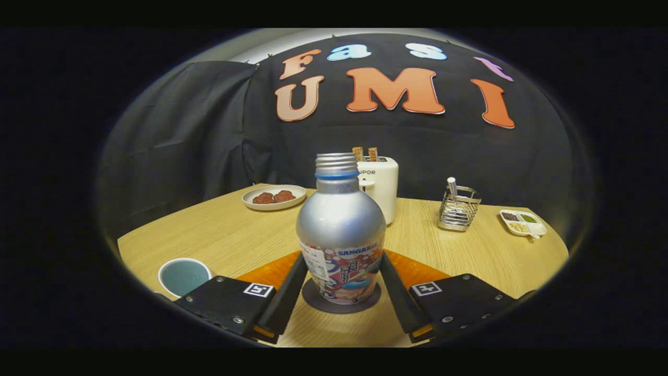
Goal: Take the bottle from table, then pour the juice into the cup, finally place the bottle on the coaster
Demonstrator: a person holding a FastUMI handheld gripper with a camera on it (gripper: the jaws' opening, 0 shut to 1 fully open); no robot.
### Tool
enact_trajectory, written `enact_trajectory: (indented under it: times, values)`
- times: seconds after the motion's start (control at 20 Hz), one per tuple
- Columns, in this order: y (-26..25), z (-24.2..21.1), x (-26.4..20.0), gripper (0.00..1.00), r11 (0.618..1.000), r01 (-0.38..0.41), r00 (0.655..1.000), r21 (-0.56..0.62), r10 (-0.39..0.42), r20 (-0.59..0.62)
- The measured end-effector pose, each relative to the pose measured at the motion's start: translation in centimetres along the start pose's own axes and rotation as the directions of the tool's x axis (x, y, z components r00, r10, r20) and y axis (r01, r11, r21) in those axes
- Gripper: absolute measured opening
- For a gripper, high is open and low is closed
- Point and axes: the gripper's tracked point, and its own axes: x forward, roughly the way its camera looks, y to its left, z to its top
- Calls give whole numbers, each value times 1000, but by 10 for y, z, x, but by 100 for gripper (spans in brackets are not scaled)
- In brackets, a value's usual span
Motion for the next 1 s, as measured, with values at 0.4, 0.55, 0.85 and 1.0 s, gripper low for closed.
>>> enact_trajectory:
  times: [0.4,0.55,0.85,1.0]
  values:
    - [1,41,-39,95,999,9,993,-42,-4,116]
    - [-5,67,-65,95,998,42,982,-51,-31,186]
    - [-11,122,-134,95,997,69,950,-45,-52,309]
    - [-21,145,-172,97,994,104,928,-40,-83,364]
